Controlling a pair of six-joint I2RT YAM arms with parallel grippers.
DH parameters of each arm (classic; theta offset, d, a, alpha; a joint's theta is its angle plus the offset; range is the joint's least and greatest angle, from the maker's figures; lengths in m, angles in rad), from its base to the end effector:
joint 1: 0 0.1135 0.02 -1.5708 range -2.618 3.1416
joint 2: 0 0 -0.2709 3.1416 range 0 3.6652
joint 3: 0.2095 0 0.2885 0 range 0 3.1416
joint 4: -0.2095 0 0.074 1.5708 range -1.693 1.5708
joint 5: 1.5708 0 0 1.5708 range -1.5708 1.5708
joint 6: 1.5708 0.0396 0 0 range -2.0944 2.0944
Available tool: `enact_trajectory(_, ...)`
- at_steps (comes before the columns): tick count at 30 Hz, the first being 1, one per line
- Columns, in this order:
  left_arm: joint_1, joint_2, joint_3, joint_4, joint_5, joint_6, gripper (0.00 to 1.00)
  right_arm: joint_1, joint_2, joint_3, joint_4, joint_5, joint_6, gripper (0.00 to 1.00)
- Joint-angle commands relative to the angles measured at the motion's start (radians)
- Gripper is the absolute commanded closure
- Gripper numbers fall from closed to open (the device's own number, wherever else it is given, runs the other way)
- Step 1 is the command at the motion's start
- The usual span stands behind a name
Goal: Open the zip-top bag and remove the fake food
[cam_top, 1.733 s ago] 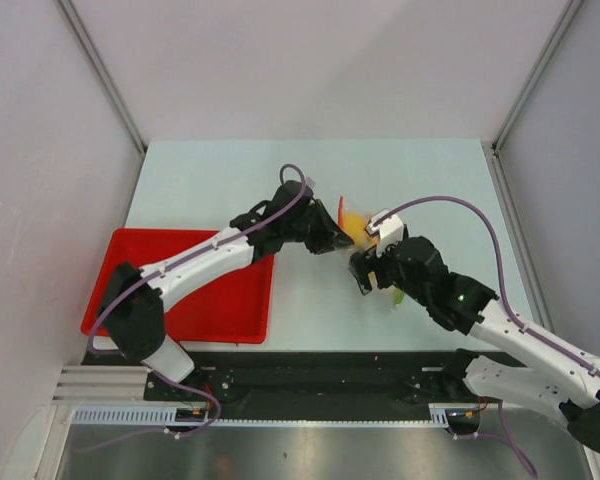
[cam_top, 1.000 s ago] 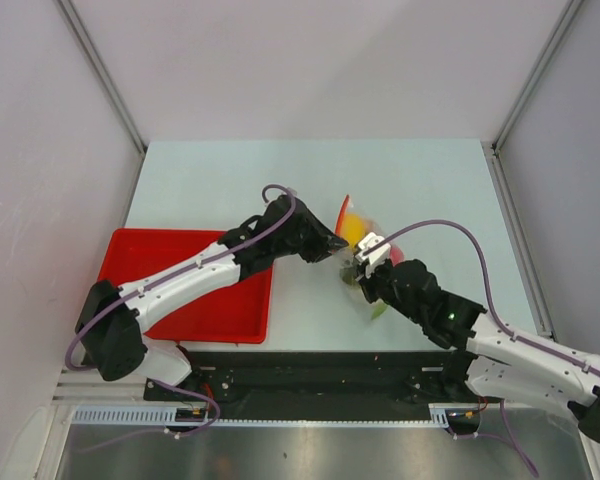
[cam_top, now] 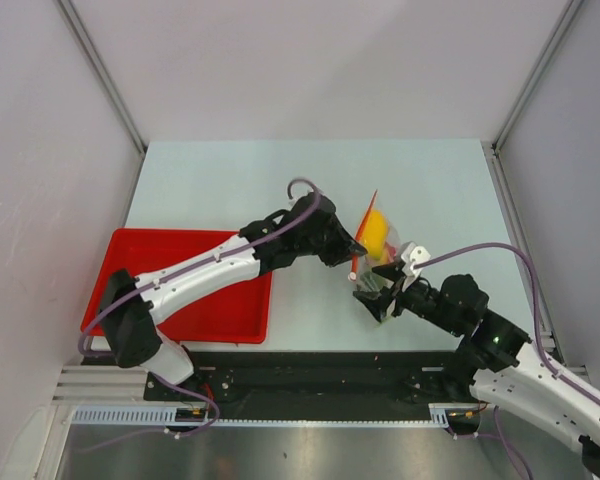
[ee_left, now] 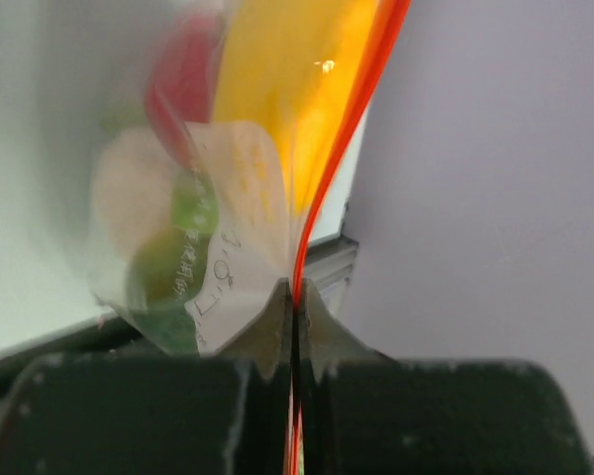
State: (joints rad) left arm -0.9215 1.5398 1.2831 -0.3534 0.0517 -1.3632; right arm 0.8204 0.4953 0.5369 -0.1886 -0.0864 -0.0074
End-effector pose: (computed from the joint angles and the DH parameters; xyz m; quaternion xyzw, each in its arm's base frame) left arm 0.2359 -0.3141 0.3056 -0.1825 0.8676 -0.4297 0.1711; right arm 0.1157 0.1291 0.2973 -0.3300 0.6812 0.2881 0.5865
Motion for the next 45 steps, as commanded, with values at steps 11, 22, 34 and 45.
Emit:
enact_trajectory(11,-0.062,-0.027,0.171,-0.230,-0.170,-0.260,1.00,0.280,0.063,0.006,0.253,0.554,-0.210,0.33)
enact_trajectory(22,-0.059,-0.093,0.102,-0.113,-0.208,-0.151,0.98,0.185,0.075,0.023,0.308,0.463,-0.155,1.00)
enact_trajectory(34,0.001,-0.299,0.028,0.168,0.167,1.068,0.38,-0.454,0.201,0.231,-0.003,-0.643,0.081,1.00)
enact_trajectory(45,0.000,-0.204,0.100,0.028,0.571,1.728,0.45,-0.514,0.221,0.279,-0.081,-0.788,0.139,1.00)
